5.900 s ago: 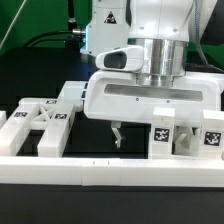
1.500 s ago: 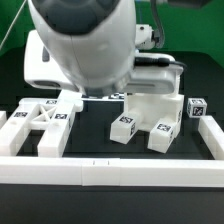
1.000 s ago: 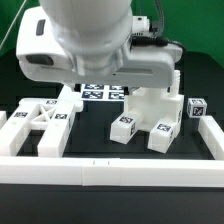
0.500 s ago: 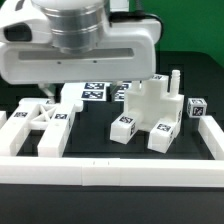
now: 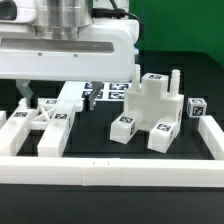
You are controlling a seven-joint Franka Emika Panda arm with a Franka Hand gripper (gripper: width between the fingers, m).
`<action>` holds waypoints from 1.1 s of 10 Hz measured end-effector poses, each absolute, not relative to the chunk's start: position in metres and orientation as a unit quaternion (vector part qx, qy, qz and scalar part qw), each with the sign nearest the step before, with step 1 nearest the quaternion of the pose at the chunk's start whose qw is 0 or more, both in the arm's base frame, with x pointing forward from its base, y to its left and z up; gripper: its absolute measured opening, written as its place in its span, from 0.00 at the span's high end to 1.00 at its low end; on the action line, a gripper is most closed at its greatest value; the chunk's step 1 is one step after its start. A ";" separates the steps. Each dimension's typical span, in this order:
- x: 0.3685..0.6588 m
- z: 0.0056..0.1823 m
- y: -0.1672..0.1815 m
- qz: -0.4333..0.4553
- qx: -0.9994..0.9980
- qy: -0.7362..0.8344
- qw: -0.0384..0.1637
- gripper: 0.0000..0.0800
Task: Assemble chair
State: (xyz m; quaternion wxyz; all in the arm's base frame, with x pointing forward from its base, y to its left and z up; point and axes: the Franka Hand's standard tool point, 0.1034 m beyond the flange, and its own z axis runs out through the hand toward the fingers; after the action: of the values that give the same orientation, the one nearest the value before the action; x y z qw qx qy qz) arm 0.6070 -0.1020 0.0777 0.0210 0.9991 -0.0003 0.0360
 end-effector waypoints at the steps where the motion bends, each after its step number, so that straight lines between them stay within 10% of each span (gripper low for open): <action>1: 0.601 0.072 -0.107 0.025 0.999 -0.019 0.011 0.19; 11: 0.591 0.036 -0.109 -0.009 0.999 -0.042 -0.005 0.19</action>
Offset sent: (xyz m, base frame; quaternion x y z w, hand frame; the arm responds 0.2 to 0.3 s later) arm 0.0051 0.0137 -0.0308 0.0567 -0.0126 0.0920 0.9941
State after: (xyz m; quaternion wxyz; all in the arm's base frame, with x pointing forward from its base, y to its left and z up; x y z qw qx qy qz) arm 0.5914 -0.1085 0.0357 -0.0055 0.9991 -0.0421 -0.0092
